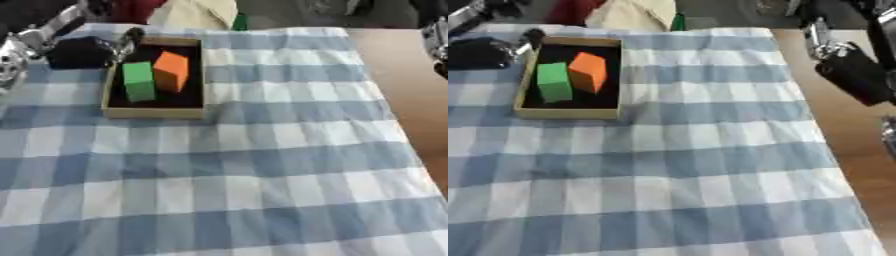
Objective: Pick up objects on the table and place them in the box.
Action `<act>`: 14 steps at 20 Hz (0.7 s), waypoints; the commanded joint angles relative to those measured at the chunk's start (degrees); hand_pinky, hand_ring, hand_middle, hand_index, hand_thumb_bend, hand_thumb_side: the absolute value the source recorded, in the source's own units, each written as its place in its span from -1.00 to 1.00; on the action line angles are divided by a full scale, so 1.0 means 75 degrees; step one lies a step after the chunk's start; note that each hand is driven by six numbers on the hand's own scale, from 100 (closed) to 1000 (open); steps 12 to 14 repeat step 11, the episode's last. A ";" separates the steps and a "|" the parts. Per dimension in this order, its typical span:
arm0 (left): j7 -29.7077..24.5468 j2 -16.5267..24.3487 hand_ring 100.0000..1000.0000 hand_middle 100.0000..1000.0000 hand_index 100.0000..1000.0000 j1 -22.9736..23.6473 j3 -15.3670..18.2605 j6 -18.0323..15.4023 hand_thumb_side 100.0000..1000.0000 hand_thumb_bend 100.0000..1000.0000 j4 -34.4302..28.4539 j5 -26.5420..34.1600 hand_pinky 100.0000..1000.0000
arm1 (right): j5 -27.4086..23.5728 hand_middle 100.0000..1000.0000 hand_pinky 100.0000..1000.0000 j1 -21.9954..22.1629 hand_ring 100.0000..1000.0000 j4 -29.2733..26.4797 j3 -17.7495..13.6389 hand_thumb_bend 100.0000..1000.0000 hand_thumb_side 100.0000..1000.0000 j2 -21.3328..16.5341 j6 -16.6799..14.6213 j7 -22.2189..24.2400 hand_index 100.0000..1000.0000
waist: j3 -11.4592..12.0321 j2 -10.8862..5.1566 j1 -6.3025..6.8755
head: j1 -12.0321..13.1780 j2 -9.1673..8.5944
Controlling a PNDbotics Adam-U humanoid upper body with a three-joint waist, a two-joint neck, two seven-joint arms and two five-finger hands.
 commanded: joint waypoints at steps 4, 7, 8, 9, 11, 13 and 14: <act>0.1874 0.0727 0.37 0.19 0.68 0.0943 0.0830 0.0324 0.86 -0.54 -0.1623 0.1813 0.47 | -0.0125 0.24 0.70 0.0002 0.53 -0.0114 -0.0166 -1.00 0.63 -0.0108 -0.0057 -0.0215 0.49 | 0.0165 -0.0263 -0.0055 | -0.0111 0.0046; 0.3028 0.0905 0.37 0.20 0.64 0.1444 0.1089 -0.0287 0.82 -0.50 -0.1668 0.2750 0.46 | -0.0198 0.25 0.70 -0.0003 0.54 -0.0114 -0.0189 -1.00 0.68 -0.0093 -0.0169 -0.0307 0.48 | 0.0227 -0.0287 -0.0115 | -0.0135 0.0025; 0.3364 0.0986 0.37 0.20 0.64 0.1624 0.1184 -0.0567 0.81 -0.50 -0.1671 0.2967 0.46 | -0.0223 0.25 0.70 -0.0001 0.54 -0.0114 -0.0205 -1.00 0.69 -0.0091 -0.0232 -0.0360 0.47 | 0.0245 -0.0294 -0.0138 | -0.0147 0.0014; 0.3643 0.1062 0.38 0.21 0.63 0.1789 0.1263 -0.0821 0.80 -0.49 -0.1673 0.3134 0.46 | -0.0255 0.25 0.70 0.0005 0.54 -0.0114 -0.0217 -1.00 0.72 -0.0088 -0.0300 -0.0415 0.47 | 0.0257 -0.0300 -0.0156 | -0.0153 0.0007; 0.4074 0.1192 0.39 0.22 0.62 0.2101 0.1409 -0.1263 0.78 -0.48 -0.1674 0.3329 0.46 | -0.0348 0.26 0.70 0.0019 0.55 -0.0114 -0.0230 -1.00 0.74 -0.0079 -0.0451 -0.0527 0.46 | 0.0287 -0.0309 -0.0189 | -0.0163 -0.0006; 0.4074 0.1192 0.39 0.22 0.62 0.2101 0.1409 -0.1263 0.78 -0.48 -0.1674 0.3329 0.46 | -0.0348 0.26 0.70 0.0019 0.55 -0.0114 -0.0230 -1.00 0.74 -0.0079 -0.0451 -0.0527 0.46 | 0.0287 -0.0309 -0.0189 | -0.0163 -0.0006; 0.4074 0.1192 0.39 0.22 0.62 0.2101 0.1409 -0.1263 0.78 -0.48 -0.1674 0.3329 0.46 | -0.0348 0.26 0.70 0.0019 0.55 -0.0114 -0.0230 -1.00 0.74 -0.0079 -0.0451 -0.0527 0.46 | 0.0287 -0.0309 -0.0189 | -0.0163 -0.0006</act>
